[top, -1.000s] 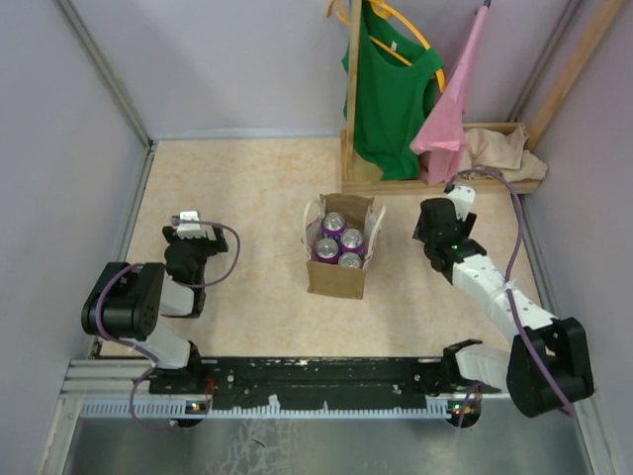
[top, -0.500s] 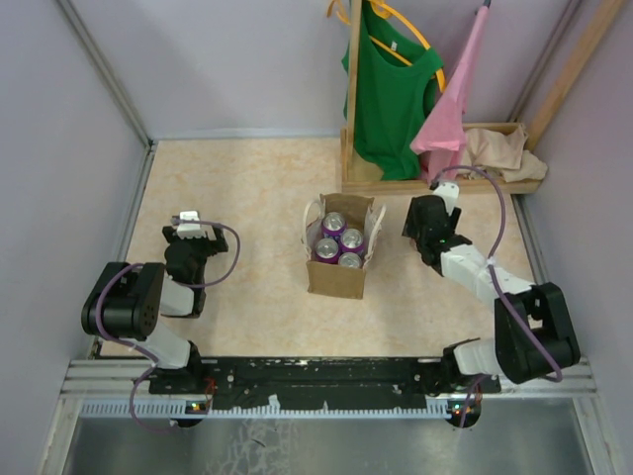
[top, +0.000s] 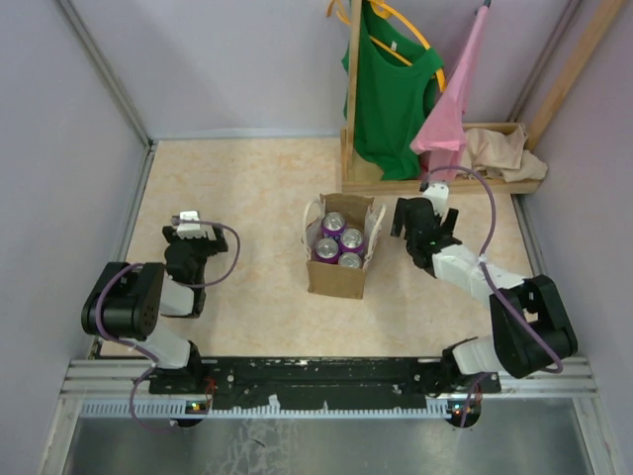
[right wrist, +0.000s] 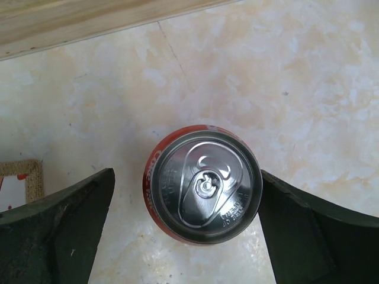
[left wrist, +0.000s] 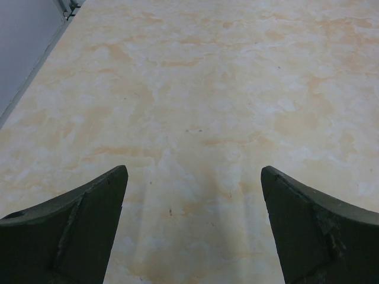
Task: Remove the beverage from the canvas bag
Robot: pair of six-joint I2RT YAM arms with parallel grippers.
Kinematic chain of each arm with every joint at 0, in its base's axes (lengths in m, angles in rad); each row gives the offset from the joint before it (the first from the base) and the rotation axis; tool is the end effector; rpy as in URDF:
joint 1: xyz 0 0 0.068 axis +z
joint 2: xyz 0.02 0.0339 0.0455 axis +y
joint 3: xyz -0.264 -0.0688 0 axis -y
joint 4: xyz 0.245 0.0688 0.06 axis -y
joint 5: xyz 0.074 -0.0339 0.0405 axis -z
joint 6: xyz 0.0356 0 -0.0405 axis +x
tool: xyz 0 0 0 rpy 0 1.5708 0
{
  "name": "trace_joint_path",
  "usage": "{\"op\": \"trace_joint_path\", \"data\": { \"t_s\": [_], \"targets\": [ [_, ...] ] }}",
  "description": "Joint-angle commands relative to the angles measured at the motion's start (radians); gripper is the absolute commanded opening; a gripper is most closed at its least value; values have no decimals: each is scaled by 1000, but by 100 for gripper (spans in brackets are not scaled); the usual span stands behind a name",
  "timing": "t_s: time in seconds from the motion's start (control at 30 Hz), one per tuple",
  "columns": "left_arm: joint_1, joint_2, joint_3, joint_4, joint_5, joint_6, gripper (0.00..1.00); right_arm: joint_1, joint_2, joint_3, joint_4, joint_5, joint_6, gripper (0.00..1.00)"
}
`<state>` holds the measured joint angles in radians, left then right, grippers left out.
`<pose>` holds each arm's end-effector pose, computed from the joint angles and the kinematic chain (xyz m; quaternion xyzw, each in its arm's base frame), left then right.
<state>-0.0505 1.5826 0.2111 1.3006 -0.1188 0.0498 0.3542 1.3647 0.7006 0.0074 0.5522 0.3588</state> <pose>0.2394 -0.0079 0.1415 -0.0038 0.7315 0.0432 0.6804 0.2677 0.0791 0.2045 0.1223 0.8631 -0.0811 0.4833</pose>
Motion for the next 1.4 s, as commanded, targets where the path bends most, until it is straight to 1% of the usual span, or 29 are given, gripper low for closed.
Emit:
{"op": "trace_joint_path", "data": {
  "t_s": [0.0,0.13,0.23,0.3,0.37,0.47,0.57,0.67,0.73,0.77,0.87,1.0,1.2,1.27,1.37],
  "targets": [
    [-6,13,13,19,6,5,100,59,-42,56,-16,141,-16,99],
    [-5,13,13,19,5,5,100,91,-152,151,-138,205,-3,99],
    [-6,13,13,19,5,4,100,117,-283,232,-229,231,12,99],
    [-5,13,13,19,6,5,100,155,-380,267,-240,245,-16,98],
    [-5,12,13,19,6,5,100,199,-472,299,-245,231,-43,96],
    [-6,13,14,19,5,5,100,268,-508,368,-297,183,-66,95],
    [-6,13,13,19,5,5,100,398,-467,430,-341,188,-108,94],
    [-5,12,13,19,5,5,100,544,-374,471,-350,268,-186,94],
    [-6,13,14,18,6,5,100,606,-298,502,-354,296,-230,95],
    [-6,11,13,18,6,4,100,620,-259,519,-363,283,-241,95],
    [-5,12,14,19,4,5,100,626,-166,551,-395,228,-237,95],
    [-5,12,13,19,4,5,100,626,-86,540,-411,175,-227,96],
    [-5,13,12,18,4,5,100,613,6,526,-473,164,-160,96],
    [-5,12,13,19,5,5,100,582,23,511,-477,93,-136,96],
    [-6,13,13,19,5,5,100,508,35,471,-447,-57,-108,96]
  ]
}}
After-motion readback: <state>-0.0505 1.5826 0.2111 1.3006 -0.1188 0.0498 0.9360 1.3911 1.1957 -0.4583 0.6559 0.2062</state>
